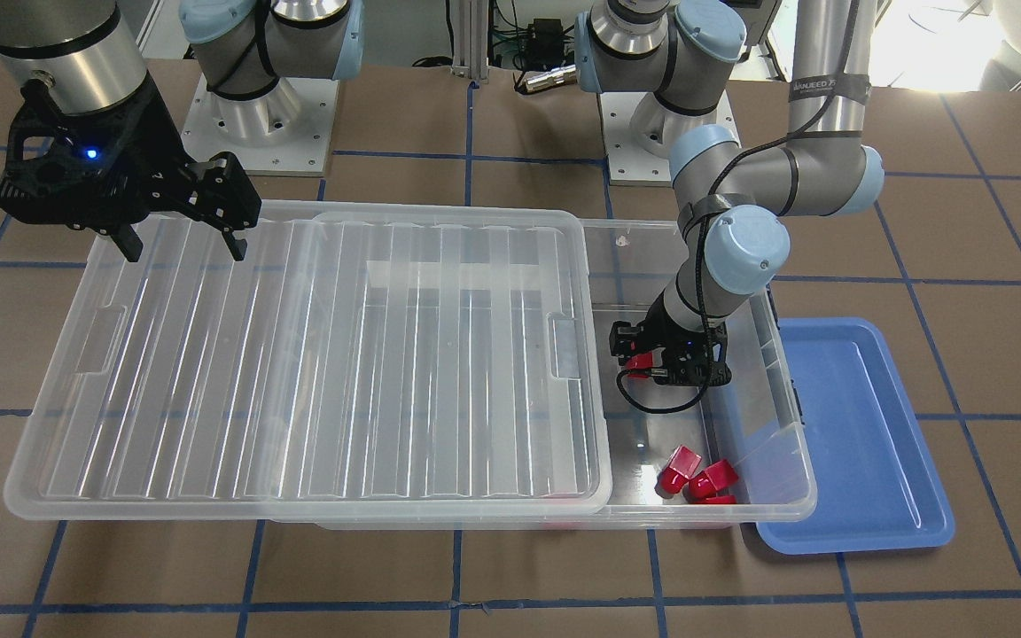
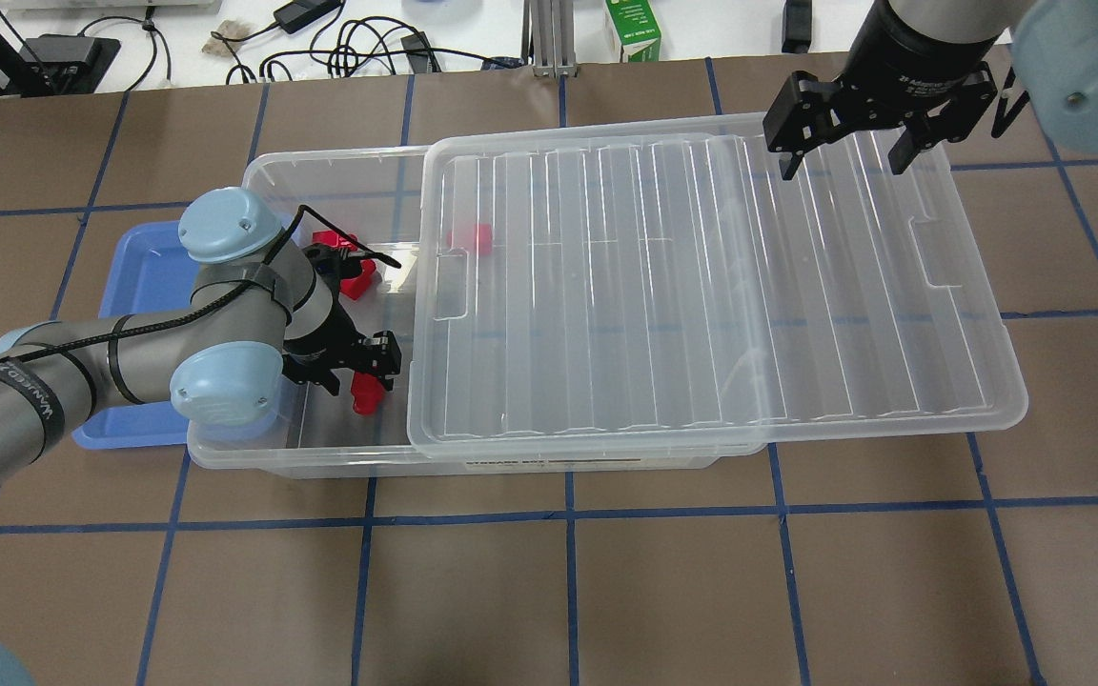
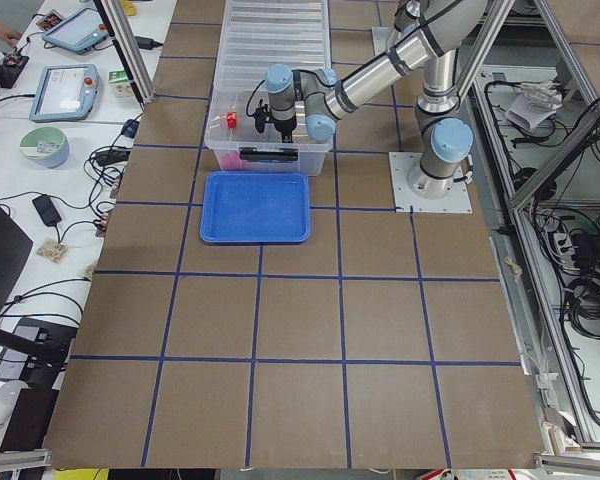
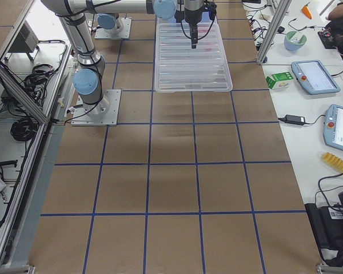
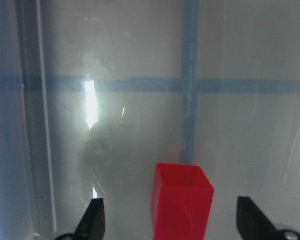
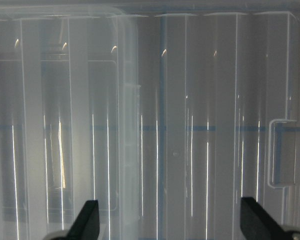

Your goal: Place red block in blue tray from box

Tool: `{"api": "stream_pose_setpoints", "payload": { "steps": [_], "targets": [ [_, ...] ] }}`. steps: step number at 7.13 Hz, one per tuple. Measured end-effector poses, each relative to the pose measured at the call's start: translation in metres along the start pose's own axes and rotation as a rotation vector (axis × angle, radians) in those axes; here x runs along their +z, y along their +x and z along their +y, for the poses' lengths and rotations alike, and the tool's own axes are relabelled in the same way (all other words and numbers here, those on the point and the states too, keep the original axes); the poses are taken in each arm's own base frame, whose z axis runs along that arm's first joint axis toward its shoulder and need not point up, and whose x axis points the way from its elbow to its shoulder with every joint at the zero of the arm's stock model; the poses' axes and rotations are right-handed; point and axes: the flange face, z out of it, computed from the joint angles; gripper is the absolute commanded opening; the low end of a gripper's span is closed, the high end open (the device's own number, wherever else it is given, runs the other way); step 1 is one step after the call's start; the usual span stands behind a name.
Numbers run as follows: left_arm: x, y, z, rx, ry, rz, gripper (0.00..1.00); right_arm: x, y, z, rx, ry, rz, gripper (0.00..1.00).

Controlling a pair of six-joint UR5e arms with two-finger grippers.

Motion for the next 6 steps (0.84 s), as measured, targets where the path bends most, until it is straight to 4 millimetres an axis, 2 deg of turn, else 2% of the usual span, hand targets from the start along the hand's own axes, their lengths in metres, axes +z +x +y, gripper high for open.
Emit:
{"api": "stream_pose_setpoints", "payload": {
  "steps": [2, 3, 4, 6],
  "targets": [
    [-0.004, 0.002, 0.000, 0.006, 0.010, -0.001, 0.05, 0.000, 0.000, 0.000, 0.000, 0.000, -0.001, 1.00],
    [-0.015, 0.003, -0.005, 0.007, 0.036, -0.001, 0.05, 0.000, 0.000, 0.000, 0.000, 0.000, -0.001, 1.00],
    [-0.036, 0.002, -0.013, 0.006, 0.061, -0.002, 0.05, 0.000, 0.000, 0.000, 0.000, 0.000, -0.001, 1.00],
    [-0.097, 0.003, -0.029, 0.001, 0.064, -0.008, 0.05, 0.000, 0.000, 0.000, 0.000, 0.000, 0.000, 1.00]
  ]
}}
